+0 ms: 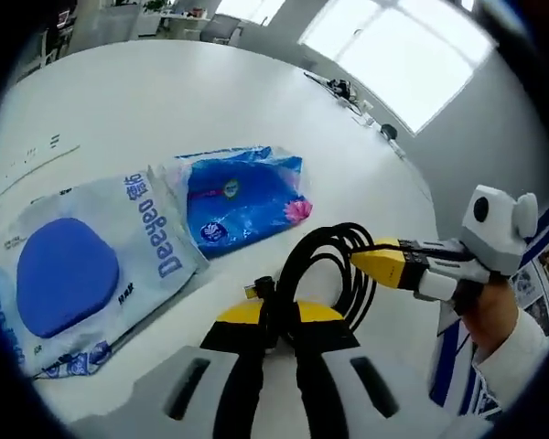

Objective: Arrange the tabletop items into an orderly group along one side of the table until the central work area is clear of visible clutter.

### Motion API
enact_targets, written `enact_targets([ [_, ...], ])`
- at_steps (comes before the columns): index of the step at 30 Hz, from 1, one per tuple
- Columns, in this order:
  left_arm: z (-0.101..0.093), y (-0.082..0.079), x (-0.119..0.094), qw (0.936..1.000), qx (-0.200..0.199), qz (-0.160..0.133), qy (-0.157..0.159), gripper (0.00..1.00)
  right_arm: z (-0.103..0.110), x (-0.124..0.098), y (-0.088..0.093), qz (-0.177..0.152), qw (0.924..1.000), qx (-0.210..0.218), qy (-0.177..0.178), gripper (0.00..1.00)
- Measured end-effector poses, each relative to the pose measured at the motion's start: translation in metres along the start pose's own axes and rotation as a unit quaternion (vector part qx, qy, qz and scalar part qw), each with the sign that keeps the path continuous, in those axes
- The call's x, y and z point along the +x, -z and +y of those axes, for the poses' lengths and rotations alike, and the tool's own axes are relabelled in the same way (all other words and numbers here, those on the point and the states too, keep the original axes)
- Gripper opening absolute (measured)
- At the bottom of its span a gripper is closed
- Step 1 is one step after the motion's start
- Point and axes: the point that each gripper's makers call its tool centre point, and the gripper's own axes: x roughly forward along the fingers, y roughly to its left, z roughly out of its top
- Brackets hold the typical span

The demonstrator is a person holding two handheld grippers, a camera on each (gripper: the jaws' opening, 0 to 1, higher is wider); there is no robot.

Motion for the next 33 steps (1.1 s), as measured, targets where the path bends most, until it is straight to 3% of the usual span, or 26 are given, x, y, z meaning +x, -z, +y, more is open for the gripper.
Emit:
enact_targets([
  [10,0.006,0.001,0.004,0.9999,-0.013,0.003,-0.001,0.1,-0.008,0.018,0.011,0.018,0.9998,-0.006,-0.003,0.02],
  [17,0.008,0.001,0.005,1.0,-0.008,0.0,-0.003,0.11,-0.011,0.018,0.016,0.025,0.9996,-0.012,0.0,0.03],
  [26,0.007,0.003,0.0,1.0,0.002,-0.005,-0.005,0.13,-0.017,0.017,0.011,0.016,0.9998,-0.009,0.009,0.08],
  [33,0.007,0.005,-0.002,0.9998,0.017,-0.001,-0.004,0.22,-0.02,0.008,0.003,0.004,0.9998,-0.015,0.016,0.15],
])
